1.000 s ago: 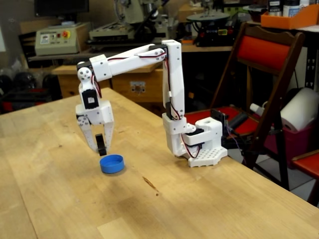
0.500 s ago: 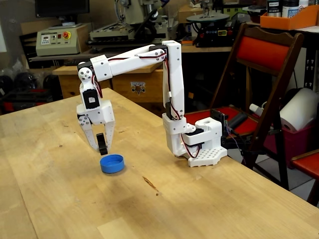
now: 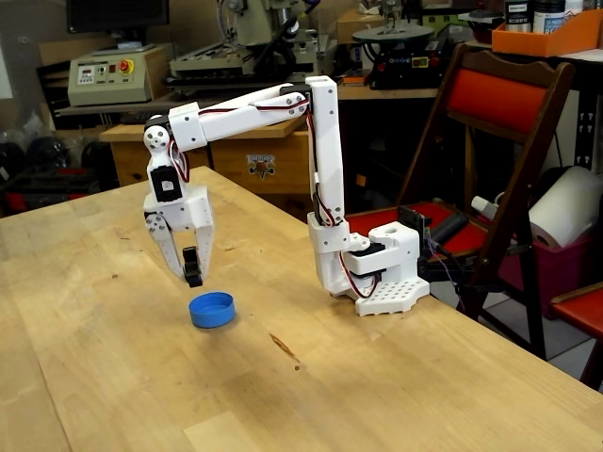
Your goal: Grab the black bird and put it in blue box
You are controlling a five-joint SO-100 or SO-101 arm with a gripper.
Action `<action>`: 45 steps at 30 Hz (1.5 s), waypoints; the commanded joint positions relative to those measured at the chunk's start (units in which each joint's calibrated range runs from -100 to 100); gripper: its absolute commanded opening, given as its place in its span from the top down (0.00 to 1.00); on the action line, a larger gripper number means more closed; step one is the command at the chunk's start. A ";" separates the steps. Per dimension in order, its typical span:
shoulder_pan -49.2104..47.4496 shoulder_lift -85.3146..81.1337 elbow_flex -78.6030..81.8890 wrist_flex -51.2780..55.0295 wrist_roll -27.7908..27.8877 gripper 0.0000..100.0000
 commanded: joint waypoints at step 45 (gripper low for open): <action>0.40 -1.74 4.46 0.31 -0.29 0.97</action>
